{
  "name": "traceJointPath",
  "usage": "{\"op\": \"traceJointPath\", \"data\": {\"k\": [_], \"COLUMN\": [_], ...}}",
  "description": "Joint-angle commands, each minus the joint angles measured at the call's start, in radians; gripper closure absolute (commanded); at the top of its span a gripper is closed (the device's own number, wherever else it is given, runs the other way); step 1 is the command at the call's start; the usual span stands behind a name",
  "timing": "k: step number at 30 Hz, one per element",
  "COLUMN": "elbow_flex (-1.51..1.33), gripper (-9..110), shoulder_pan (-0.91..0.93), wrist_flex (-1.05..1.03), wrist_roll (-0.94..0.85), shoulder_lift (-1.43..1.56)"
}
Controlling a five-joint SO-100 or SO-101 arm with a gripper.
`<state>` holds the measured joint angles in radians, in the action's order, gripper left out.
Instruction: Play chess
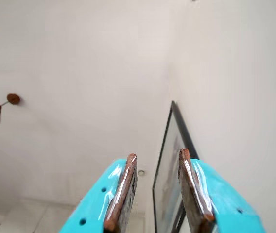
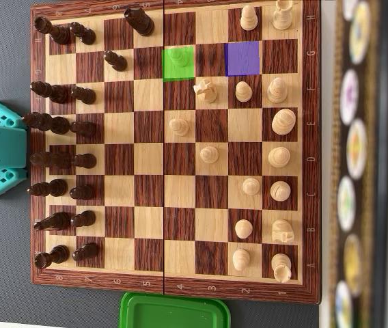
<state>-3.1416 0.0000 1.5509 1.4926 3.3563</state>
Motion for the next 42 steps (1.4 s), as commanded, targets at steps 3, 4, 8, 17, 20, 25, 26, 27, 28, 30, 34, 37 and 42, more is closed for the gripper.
{"op": "traceJointPath", "data": {"k": [3, 4, 8, 17, 20, 25, 26, 27, 28, 30, 34, 37, 42], "elbow_flex": [-0.018, -0.018, -0.018, -0.018, -0.018, -0.018, -0.018, -0.018, -0.018, -0.018, -0.018, -0.018, -0.018], "gripper": [88, 88, 88, 88, 88, 88, 88, 88, 88, 88, 88, 88, 88], "shoulder_pan": [0.003, 0.005, 0.005, 0.003, 0.0, 0.005, 0.003, 0.003, 0.003, 0.003, 0.003, 0.003, 0.003], "wrist_flex": [0.115, 0.14, 0.212, 0.253, 0.253, 0.253, 0.253, 0.253, 0.253, 0.253, 0.253, 0.253, 0.253], "wrist_roll": [0.0, 0.0, -0.008, -0.003, 0.0, 0.002, 0.002, 0.002, 0.002, 0.002, 0.002, 0.002, 0.002], "shoulder_lift": [-0.009, -0.009, -0.009, -0.009, -0.009, -0.009, -0.009, -0.009, -0.009, -0.009, -0.009, -0.009, -0.009]}}
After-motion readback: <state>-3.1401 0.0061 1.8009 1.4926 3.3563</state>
